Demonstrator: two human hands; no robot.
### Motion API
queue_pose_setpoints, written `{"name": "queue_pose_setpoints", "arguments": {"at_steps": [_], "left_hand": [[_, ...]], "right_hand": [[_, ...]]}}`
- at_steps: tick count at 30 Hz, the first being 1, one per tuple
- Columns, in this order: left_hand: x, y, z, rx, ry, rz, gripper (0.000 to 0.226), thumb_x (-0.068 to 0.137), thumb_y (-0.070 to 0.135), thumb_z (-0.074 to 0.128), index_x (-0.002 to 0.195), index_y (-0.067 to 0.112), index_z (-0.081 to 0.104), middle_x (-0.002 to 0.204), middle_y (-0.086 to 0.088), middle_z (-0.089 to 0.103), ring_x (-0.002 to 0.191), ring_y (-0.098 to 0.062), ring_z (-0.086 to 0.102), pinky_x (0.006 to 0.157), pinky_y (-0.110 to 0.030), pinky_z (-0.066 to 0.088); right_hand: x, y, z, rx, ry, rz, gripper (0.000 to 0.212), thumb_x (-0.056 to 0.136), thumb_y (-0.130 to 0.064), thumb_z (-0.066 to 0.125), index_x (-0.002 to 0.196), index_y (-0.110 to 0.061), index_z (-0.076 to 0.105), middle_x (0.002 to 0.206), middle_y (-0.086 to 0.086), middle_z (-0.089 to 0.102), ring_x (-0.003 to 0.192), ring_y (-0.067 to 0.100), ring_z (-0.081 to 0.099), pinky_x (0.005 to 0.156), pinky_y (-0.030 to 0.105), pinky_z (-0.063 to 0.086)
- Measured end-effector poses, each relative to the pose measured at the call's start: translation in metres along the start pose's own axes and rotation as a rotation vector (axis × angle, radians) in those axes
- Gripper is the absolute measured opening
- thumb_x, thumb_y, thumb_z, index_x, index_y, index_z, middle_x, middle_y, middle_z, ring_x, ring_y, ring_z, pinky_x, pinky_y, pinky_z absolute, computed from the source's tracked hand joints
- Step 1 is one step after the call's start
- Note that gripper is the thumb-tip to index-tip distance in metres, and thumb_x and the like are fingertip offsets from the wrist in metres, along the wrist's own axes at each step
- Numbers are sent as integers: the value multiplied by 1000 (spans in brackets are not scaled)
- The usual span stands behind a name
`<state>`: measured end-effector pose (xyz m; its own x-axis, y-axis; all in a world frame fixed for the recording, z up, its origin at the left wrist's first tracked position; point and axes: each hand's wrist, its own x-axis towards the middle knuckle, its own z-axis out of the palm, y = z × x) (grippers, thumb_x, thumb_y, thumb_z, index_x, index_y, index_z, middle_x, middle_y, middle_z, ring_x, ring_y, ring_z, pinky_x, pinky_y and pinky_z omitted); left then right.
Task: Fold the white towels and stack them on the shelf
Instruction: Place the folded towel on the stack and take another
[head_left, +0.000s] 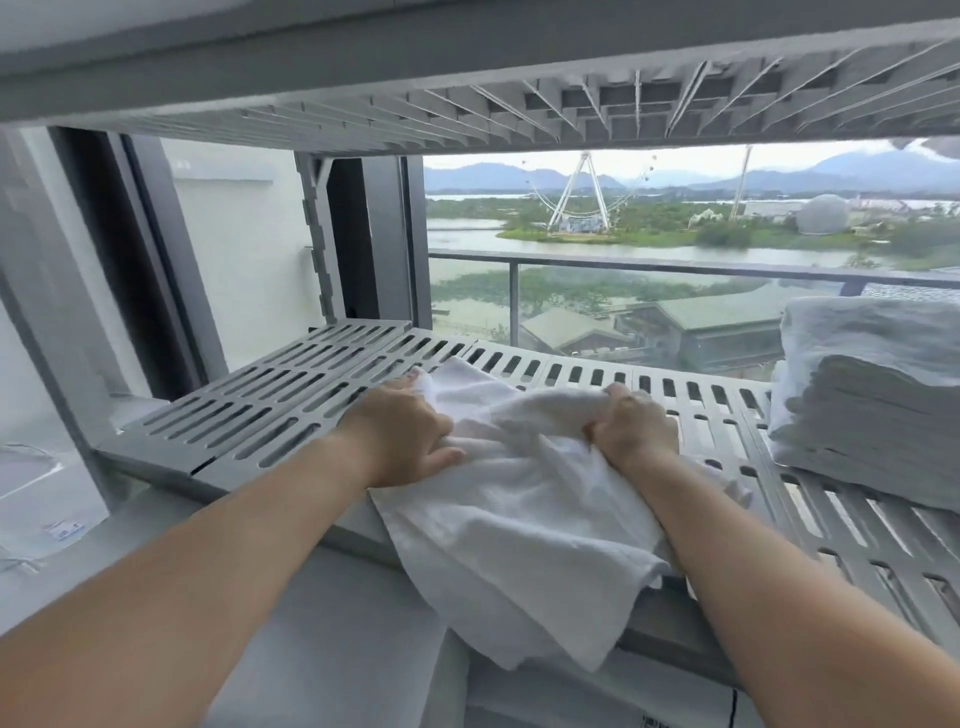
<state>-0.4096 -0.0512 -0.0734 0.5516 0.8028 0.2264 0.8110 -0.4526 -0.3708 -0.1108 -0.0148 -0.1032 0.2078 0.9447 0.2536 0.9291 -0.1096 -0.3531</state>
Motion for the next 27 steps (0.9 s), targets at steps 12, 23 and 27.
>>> {"name": "queue_pose_setpoints", "arguments": {"at_steps": [12, 23, 27], "left_hand": [[27, 6, -16, 327, -620, -495, 40, 100, 38, 44, 122, 10, 63, 120, -12, 60, 99, -28, 62, 68, -38, 49], [22, -30, 4, 30, 82, -205, 7, 93, 13, 58, 99, 15, 55, 81, -2, 44, 56, -17, 44, 49, -29, 38], [27, -37, 15, 15, 88, -53, 22, 90, -3, 50, 81, 15, 60, 78, -1, 51, 64, -20, 49, 58, -33, 46]], "right_hand": [[-28, -86, -1, -118, -250, -207, 78, 72, -78, 62, 130, -27, 55, 126, 0, 64, 116, 26, 59, 94, 41, 51], [-43, -106, 28, -207, -226, -116, 56, 90, -22, 45, 145, -32, 46, 148, -4, 51, 132, 25, 49, 111, 40, 37], [-55, -102, 27, -111, -81, -36, 55, 84, -14, 48, 138, -24, 49, 135, 7, 59, 122, 30, 55, 104, 37, 44]]}}
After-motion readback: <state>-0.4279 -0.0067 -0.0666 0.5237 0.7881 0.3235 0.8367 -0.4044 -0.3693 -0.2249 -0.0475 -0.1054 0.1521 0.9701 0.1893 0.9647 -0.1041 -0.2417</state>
